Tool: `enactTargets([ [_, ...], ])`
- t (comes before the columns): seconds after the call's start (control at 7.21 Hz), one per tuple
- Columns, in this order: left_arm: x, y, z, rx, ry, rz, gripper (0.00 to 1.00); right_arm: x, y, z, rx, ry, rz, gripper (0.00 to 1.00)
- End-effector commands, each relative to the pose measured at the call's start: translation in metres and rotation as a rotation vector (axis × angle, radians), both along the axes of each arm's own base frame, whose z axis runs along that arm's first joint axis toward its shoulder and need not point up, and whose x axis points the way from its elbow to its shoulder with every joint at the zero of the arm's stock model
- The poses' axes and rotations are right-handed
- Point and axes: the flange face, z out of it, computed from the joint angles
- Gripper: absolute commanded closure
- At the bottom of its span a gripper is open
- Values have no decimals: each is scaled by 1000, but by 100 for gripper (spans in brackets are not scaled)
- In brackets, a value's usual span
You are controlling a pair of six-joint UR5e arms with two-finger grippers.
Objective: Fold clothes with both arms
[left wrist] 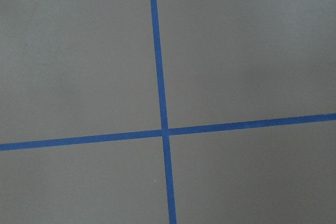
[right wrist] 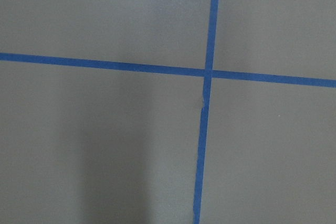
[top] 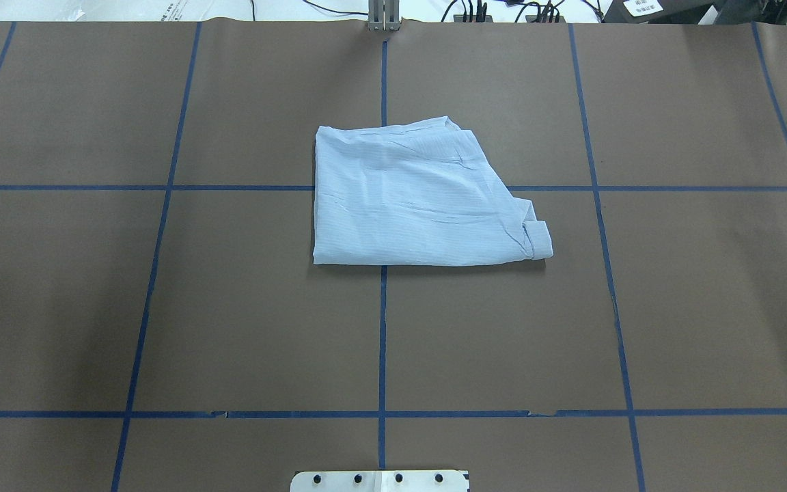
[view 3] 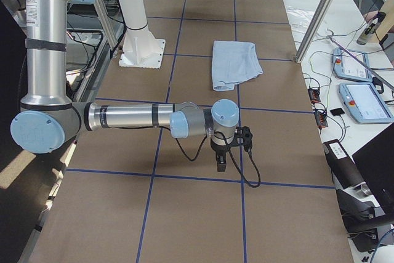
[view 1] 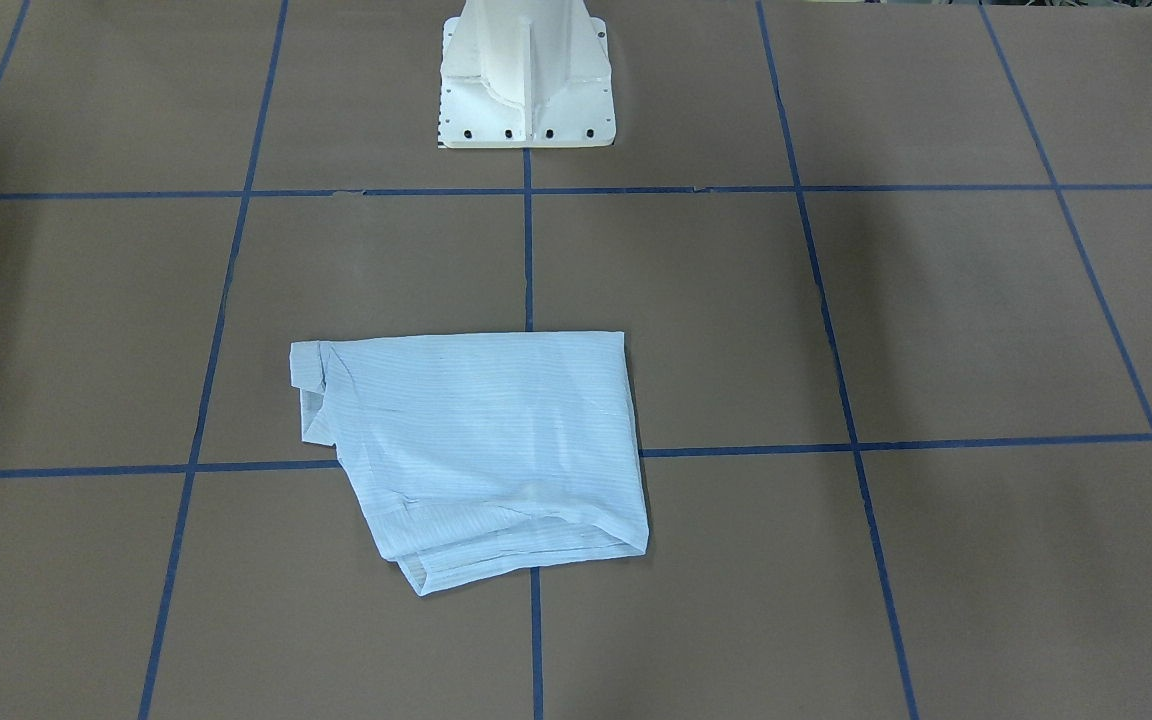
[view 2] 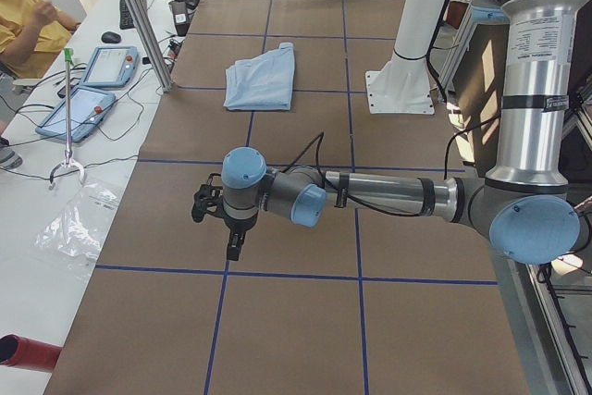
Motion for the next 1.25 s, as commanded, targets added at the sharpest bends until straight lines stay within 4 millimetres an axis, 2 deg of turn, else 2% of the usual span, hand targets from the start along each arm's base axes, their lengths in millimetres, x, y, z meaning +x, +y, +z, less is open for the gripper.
enactTargets([
  [0.0,0,-1,-1,2,1,1,0,-17,-2,-2,1,12,-28,0],
  [0.42,1,-3,-6,14,3,4,0,-20,5,5,-13,5,-39,0],
  [1.11,0,-4,-6,12,2,2,0,-16,7,5,-17,3,-30,0],
])
